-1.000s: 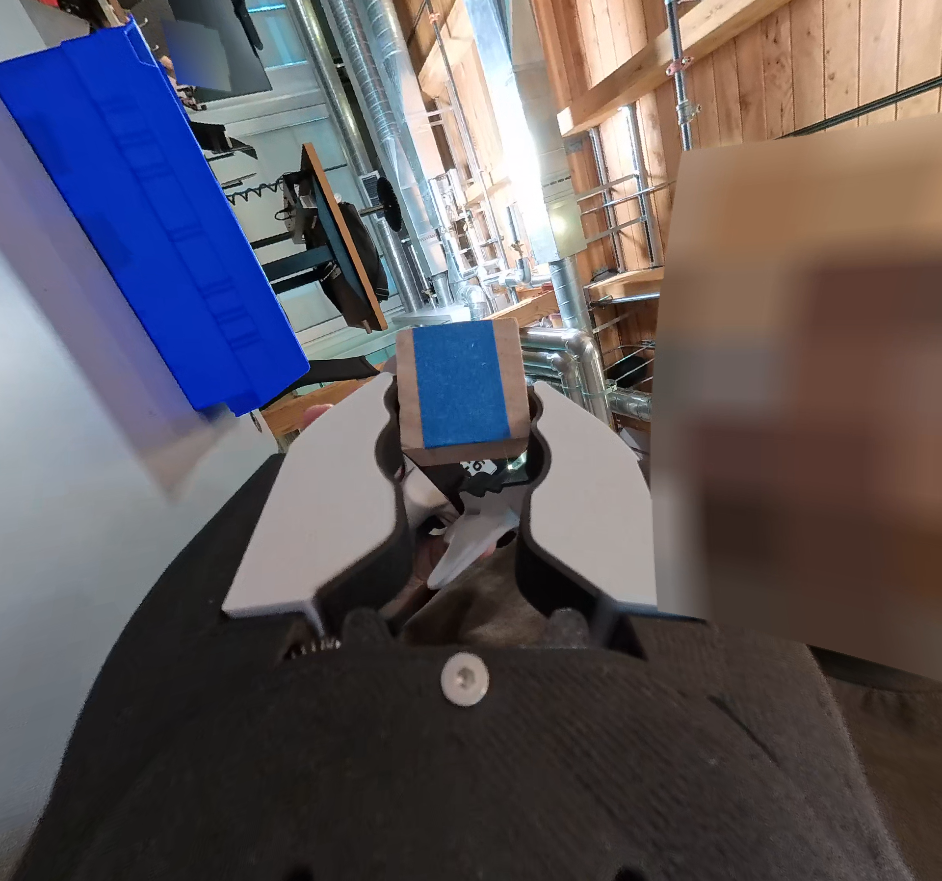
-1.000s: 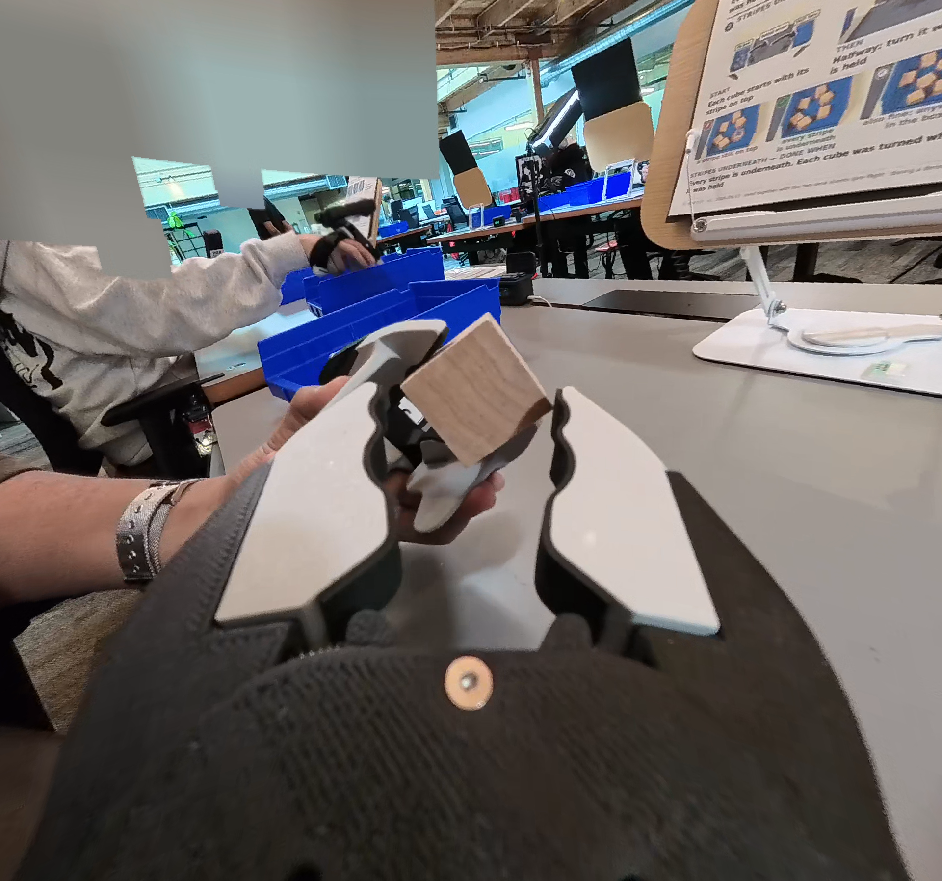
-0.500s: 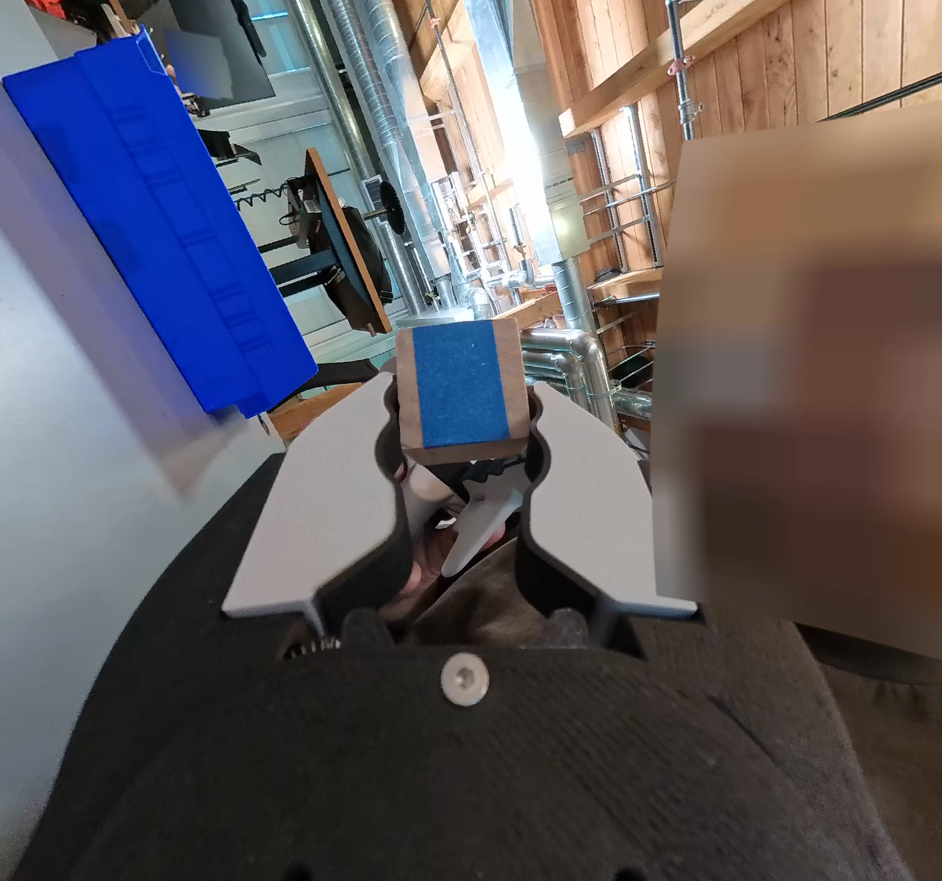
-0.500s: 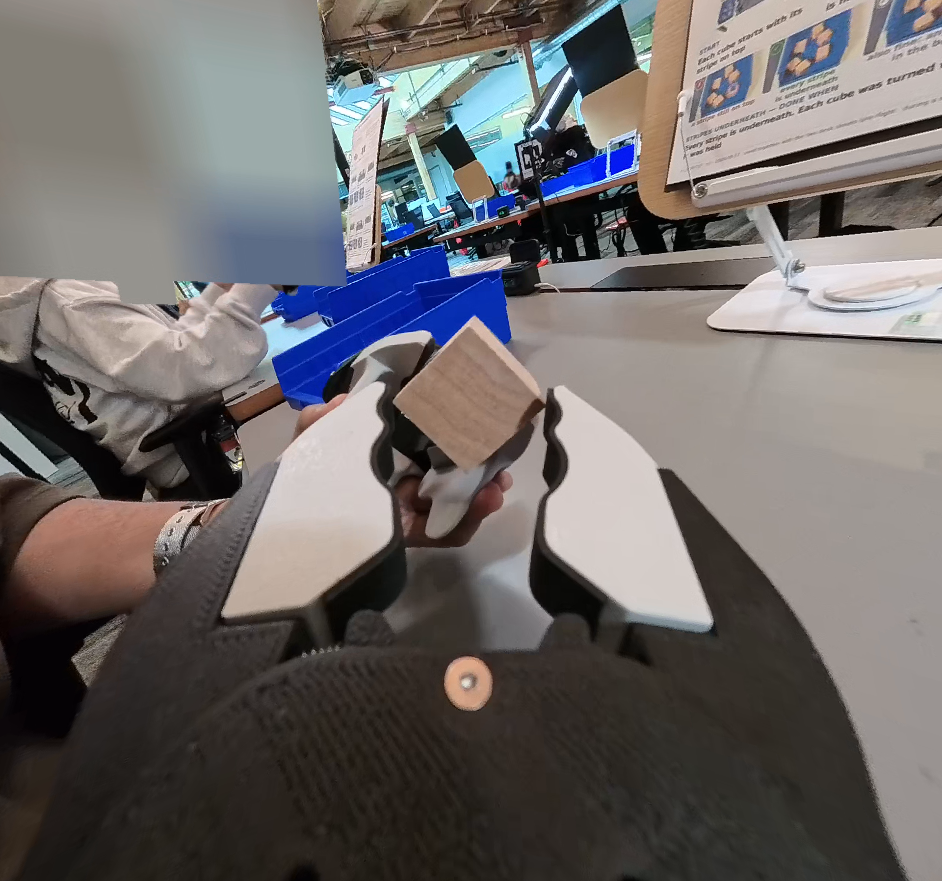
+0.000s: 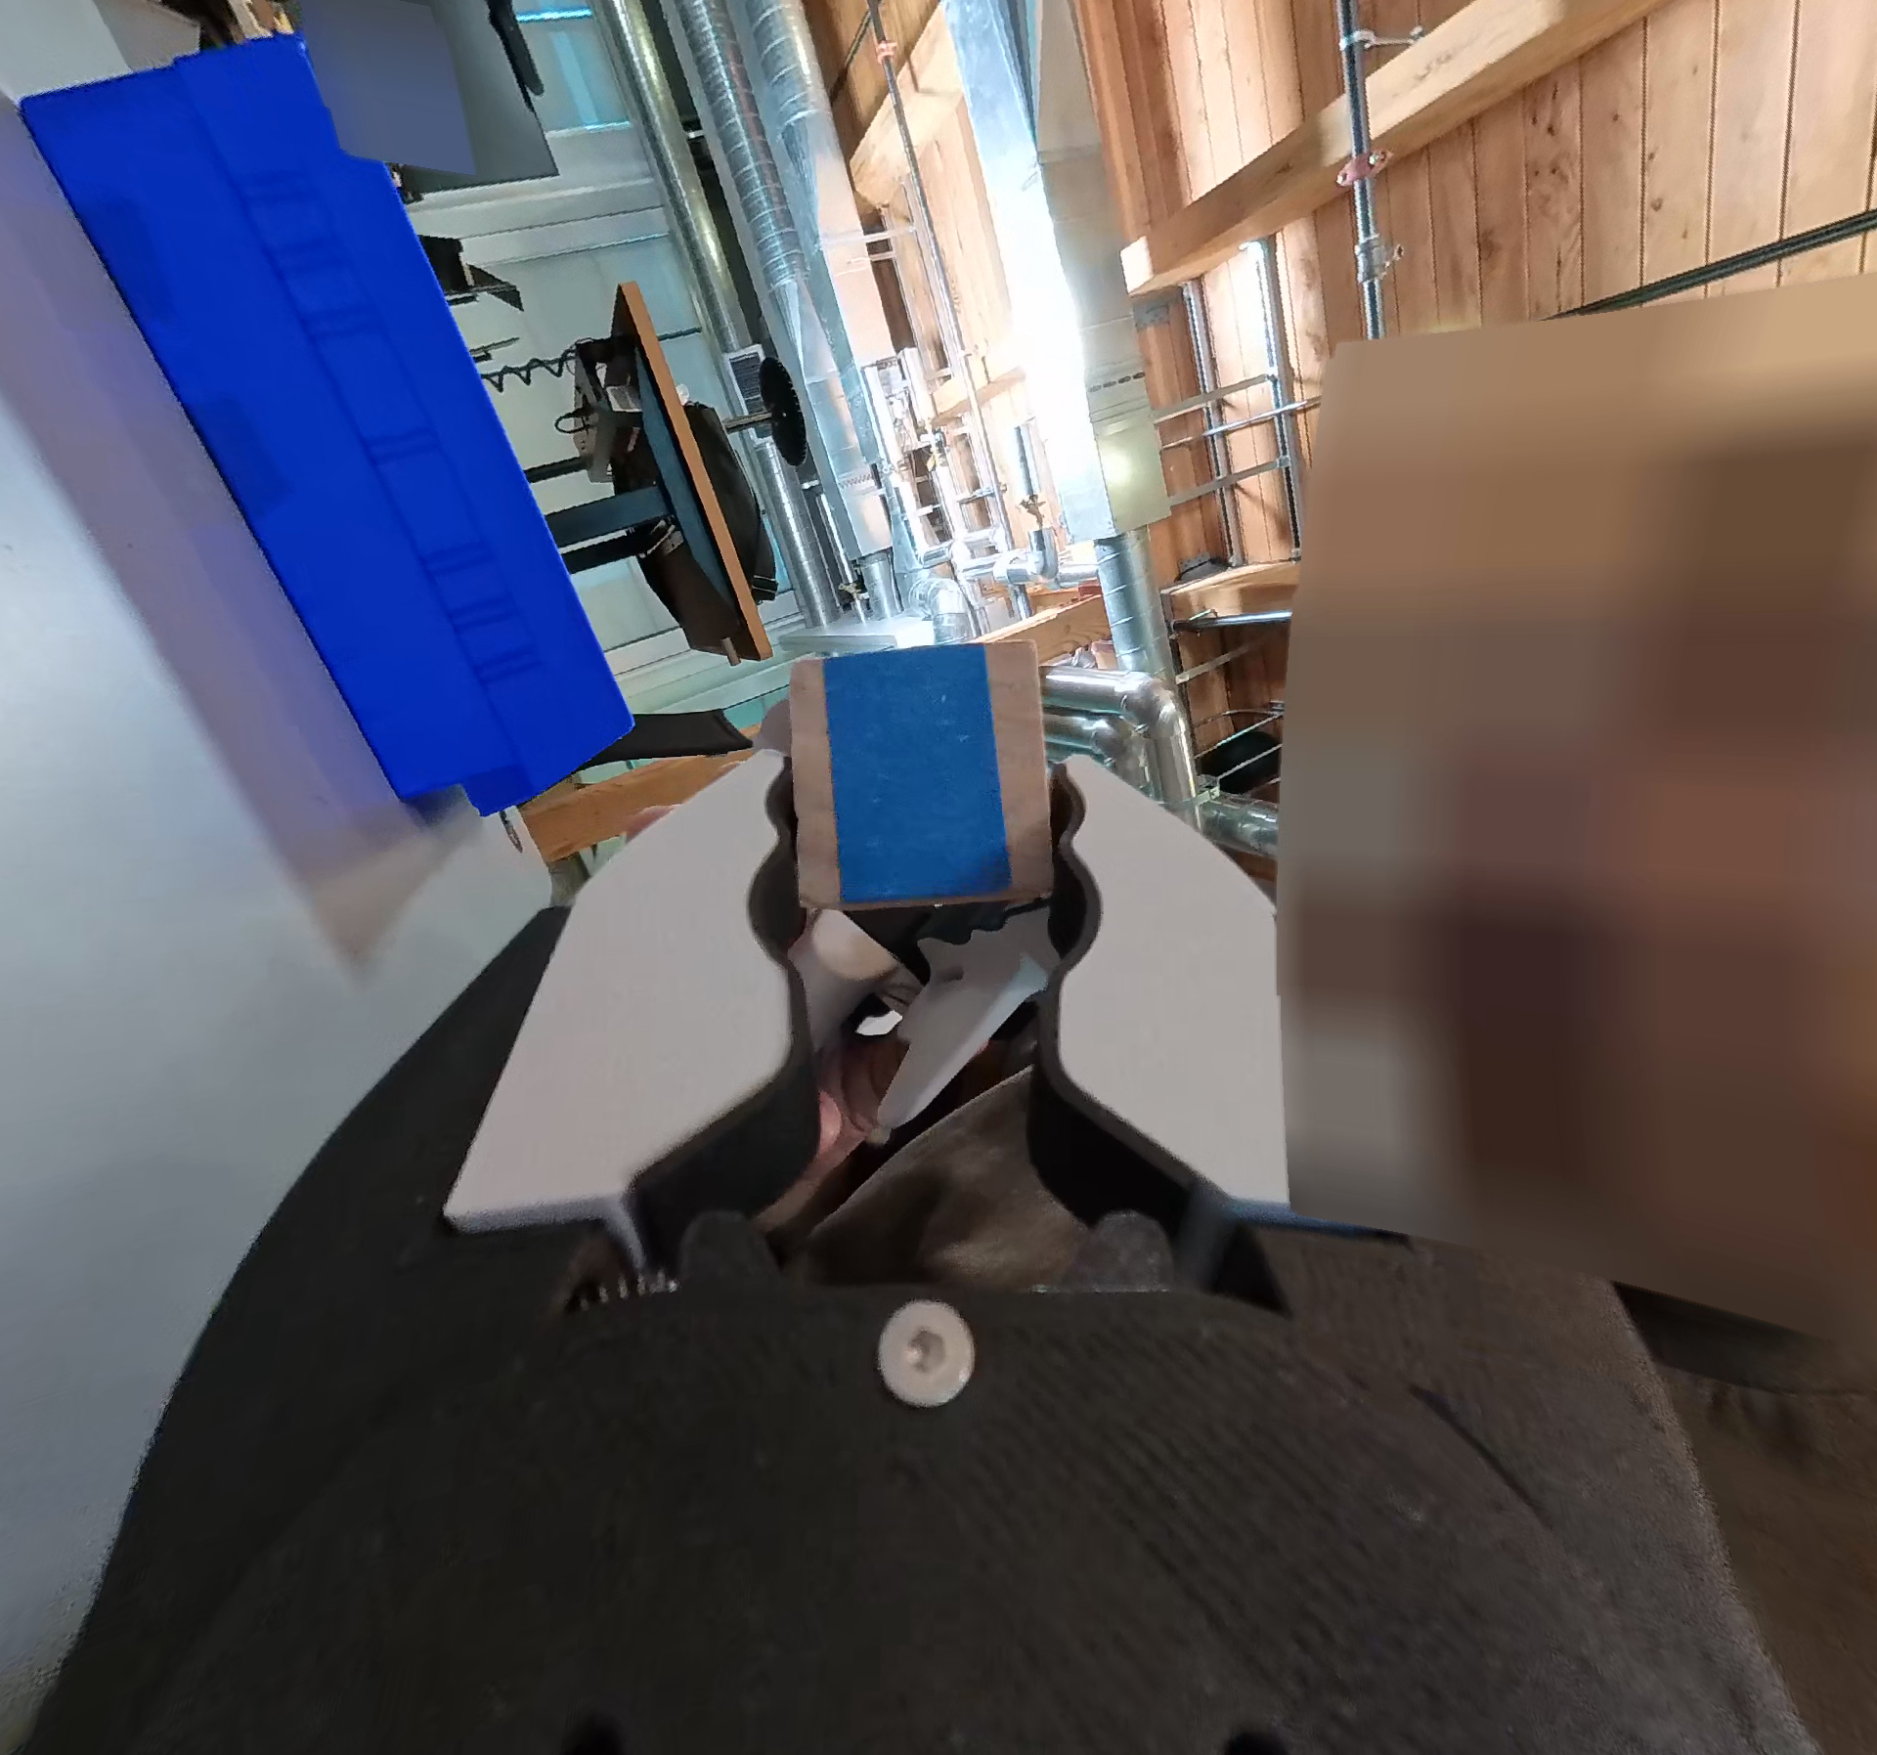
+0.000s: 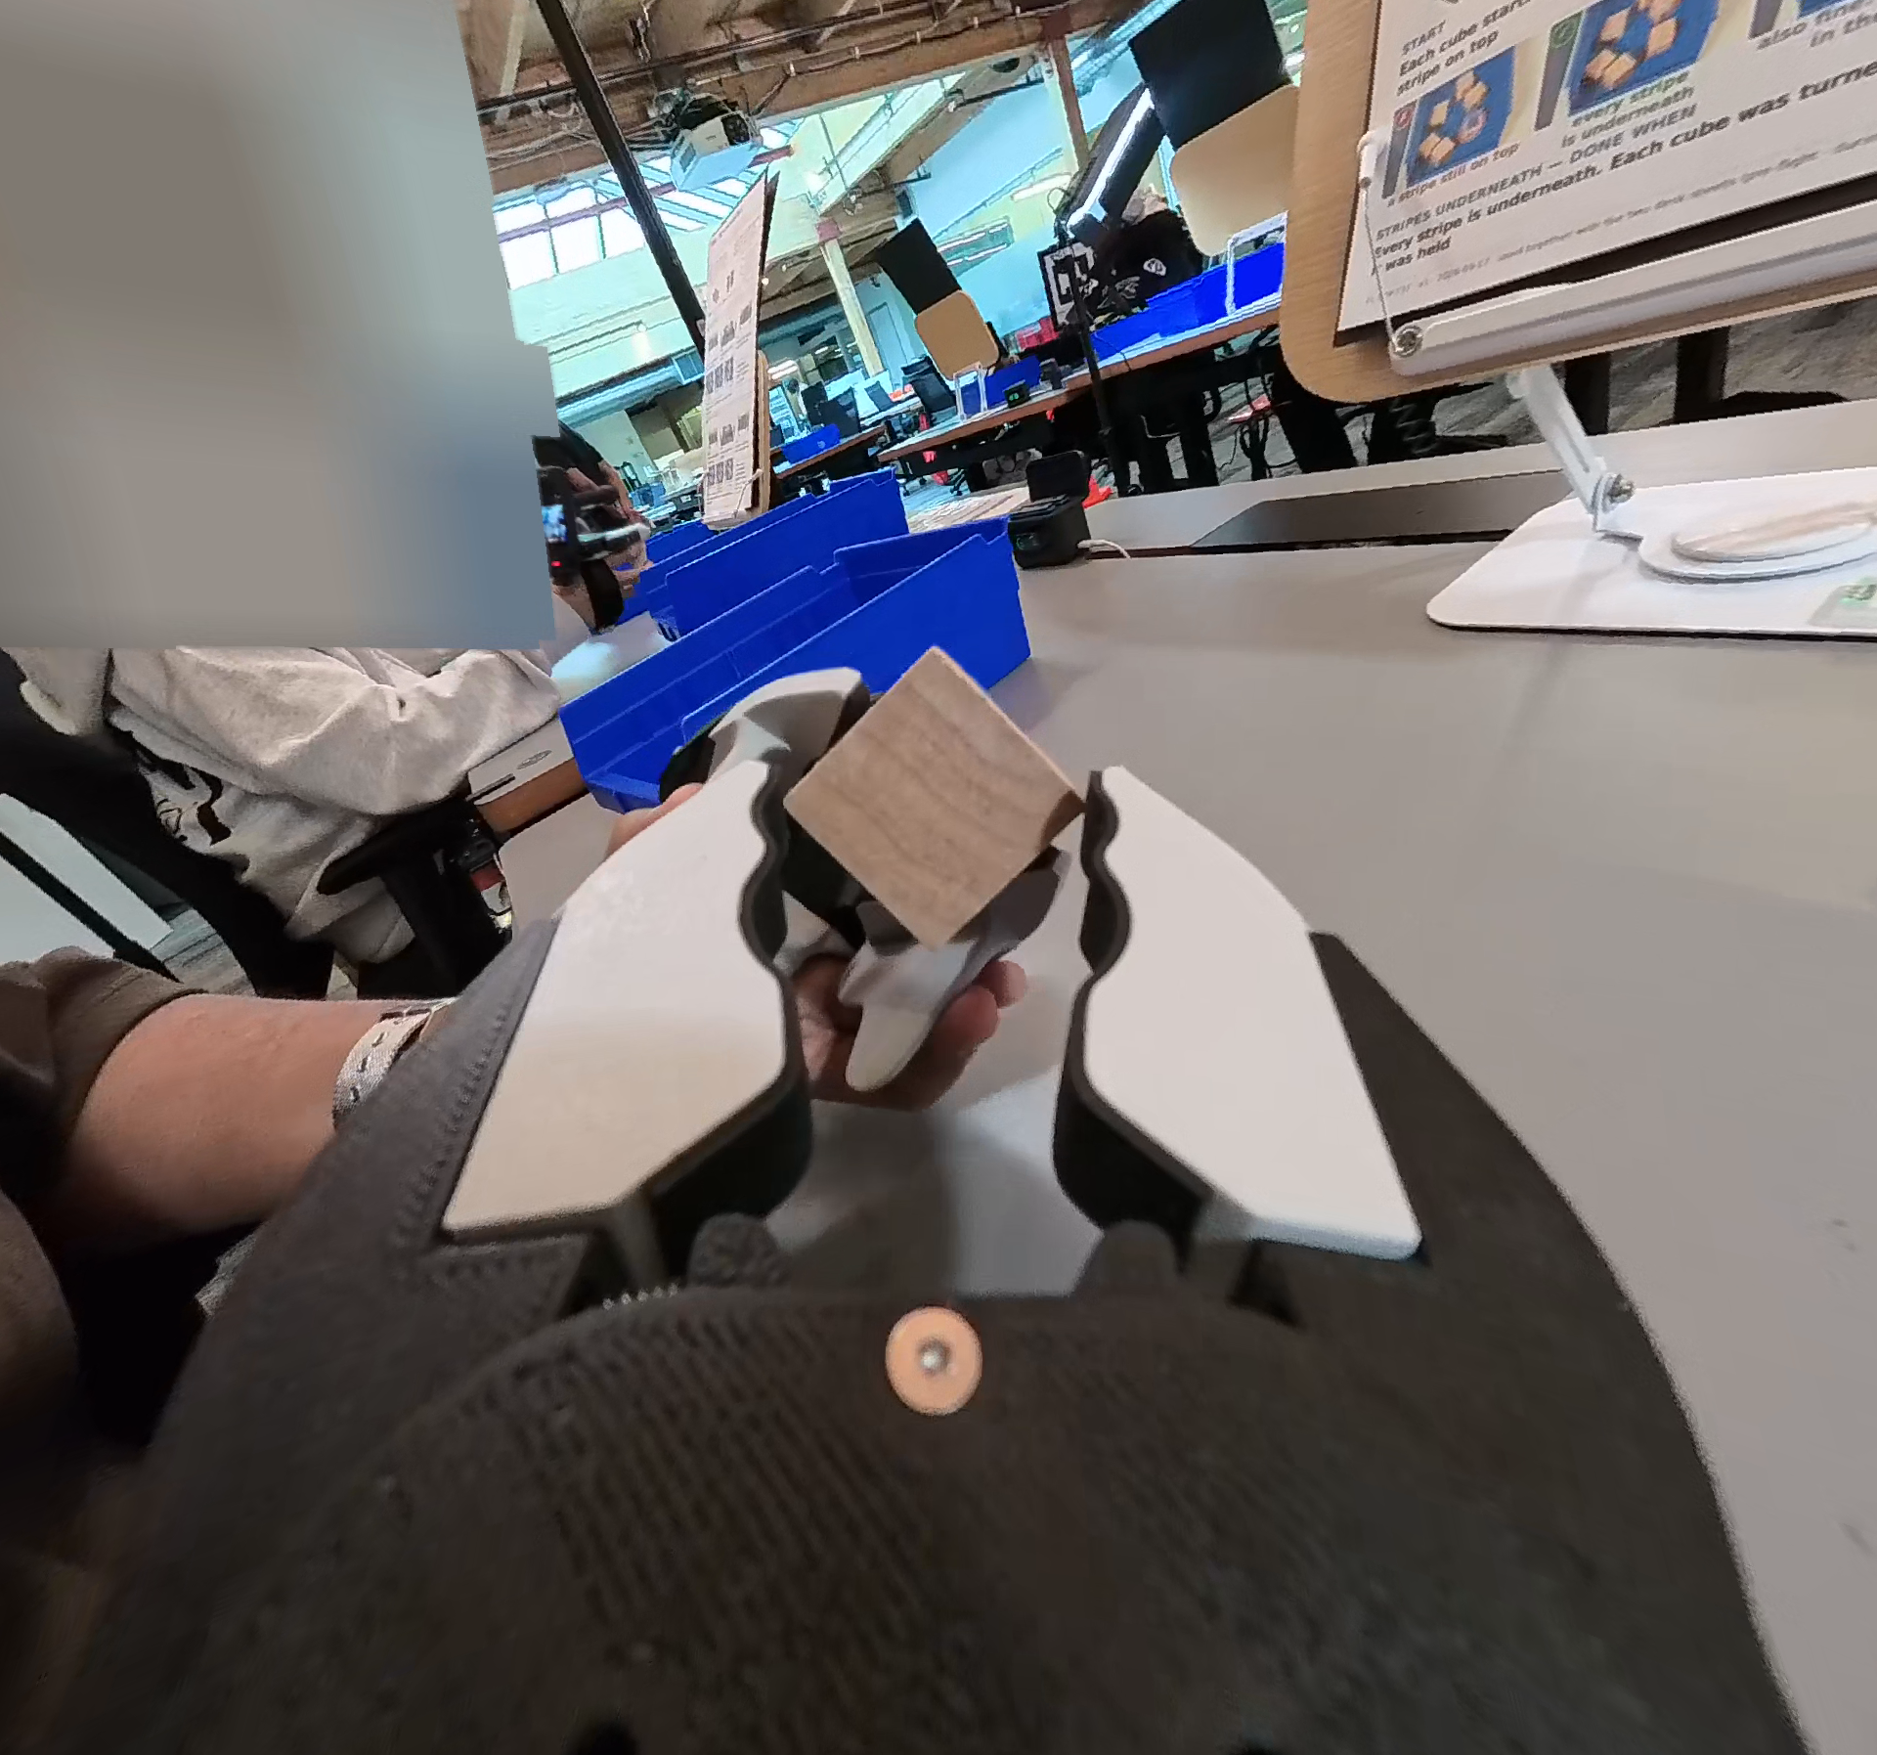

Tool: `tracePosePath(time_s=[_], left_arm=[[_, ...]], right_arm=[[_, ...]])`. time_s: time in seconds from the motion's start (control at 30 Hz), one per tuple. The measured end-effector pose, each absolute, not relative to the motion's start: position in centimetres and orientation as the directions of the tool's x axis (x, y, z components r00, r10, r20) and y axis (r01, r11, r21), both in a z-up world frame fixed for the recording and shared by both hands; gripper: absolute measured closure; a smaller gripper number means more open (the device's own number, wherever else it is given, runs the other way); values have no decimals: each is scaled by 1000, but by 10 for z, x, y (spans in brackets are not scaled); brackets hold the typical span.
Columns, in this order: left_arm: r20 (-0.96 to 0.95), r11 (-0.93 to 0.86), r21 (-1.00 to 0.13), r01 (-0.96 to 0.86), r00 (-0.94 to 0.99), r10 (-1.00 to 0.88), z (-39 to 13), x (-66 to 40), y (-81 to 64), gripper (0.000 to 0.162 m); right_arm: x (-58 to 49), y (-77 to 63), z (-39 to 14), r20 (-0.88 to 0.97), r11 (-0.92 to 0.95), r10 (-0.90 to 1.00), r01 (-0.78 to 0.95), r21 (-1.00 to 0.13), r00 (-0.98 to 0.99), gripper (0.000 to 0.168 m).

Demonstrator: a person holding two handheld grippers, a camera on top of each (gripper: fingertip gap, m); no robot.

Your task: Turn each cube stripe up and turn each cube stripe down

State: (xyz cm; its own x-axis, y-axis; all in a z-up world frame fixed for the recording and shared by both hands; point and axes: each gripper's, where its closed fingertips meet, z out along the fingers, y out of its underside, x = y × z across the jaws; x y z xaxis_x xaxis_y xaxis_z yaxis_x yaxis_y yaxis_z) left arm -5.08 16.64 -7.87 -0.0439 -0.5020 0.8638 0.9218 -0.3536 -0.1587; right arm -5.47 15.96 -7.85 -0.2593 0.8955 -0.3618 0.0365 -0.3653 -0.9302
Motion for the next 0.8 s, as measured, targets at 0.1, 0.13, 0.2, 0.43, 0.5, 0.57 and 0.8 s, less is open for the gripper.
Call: tracePosePath(time_s=[0.1, 0.13, 0.2, 0.43, 0.5, 0.57, 0.8], left_arm=[[863, -359, -147, 922, -58, -502, -79, -51, 166, 113], [863, -361, -148, 921, -58, -502, -79, -51, 166, 112], [865, -362, -147, 921, -58, -499, -79, -52, 166, 109], [867, -360, -119, 925, -79, -492, -82, -58, 166, 106], [869, -360, -121, 925, -77, -489, -83, -58, 166, 106], [869, -360, -120, 925, -77, -488, -83, -58, 166, 106], [871, -364, -124, 923, -75, -486, -83, -58, 167, 106]], right_arm=[[-55, 160, -79, -364, -366, 894, 44, -930, -262, 111], [-55, 160, -79, -363, -365, 894, 45, -930, -263, 111], [-55, 161, -79, -360, -361, 895, 46, -931, -265, 111], [-54, 167, -79, -368, -369, 890, 48, -928, -268, 111], [-54, 168, -79, -365, -367, 892, 47, -929, -267, 111], [-54, 169, -78, -362, -365, 894, 41, -930, -265, 111], [-53, 172, -76, -363, -368, 894, 34, -929, -263, 112]])
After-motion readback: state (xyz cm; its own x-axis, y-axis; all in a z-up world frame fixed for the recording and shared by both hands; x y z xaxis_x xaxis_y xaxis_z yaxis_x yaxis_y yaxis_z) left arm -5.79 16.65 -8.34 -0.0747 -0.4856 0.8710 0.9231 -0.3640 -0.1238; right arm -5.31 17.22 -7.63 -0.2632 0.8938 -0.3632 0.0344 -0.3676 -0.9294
